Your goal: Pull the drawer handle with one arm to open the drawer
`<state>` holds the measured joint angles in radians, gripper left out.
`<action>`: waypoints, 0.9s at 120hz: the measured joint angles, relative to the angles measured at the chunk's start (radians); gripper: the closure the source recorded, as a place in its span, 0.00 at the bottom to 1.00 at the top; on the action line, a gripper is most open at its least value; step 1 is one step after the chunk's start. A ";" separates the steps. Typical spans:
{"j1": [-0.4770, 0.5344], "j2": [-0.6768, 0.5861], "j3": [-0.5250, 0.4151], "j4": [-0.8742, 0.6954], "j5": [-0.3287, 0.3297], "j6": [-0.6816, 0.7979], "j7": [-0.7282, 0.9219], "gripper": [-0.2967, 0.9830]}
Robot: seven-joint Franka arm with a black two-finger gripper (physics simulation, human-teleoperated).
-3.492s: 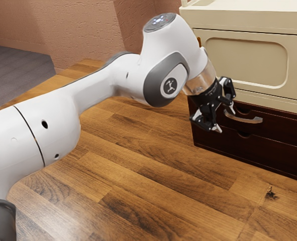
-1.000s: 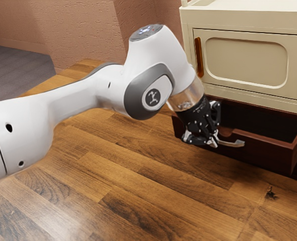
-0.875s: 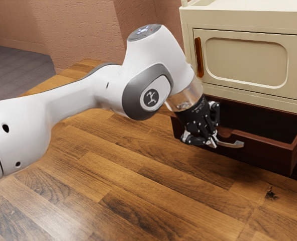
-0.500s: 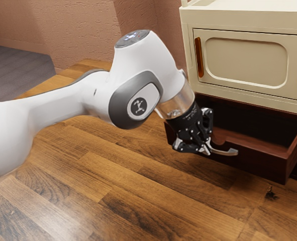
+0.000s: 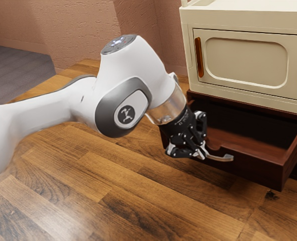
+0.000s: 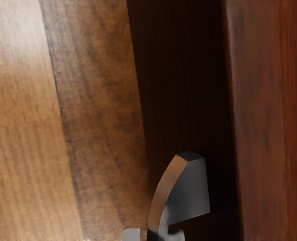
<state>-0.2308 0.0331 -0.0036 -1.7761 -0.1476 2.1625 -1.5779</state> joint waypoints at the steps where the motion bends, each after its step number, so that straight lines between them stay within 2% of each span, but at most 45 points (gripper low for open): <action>1: 0.000 -0.002 0.000 -0.002 0.000 0.001 0.000 0.85; 81: -0.001 -0.077 -0.008 -0.096 0.001 0.052 -0.001 0.84; 108: -0.003 -0.118 -0.010 -0.120 0.002 0.058 -0.002 0.74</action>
<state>-0.2333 -0.0847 -0.0135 -1.8958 -0.1459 2.2201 -1.5795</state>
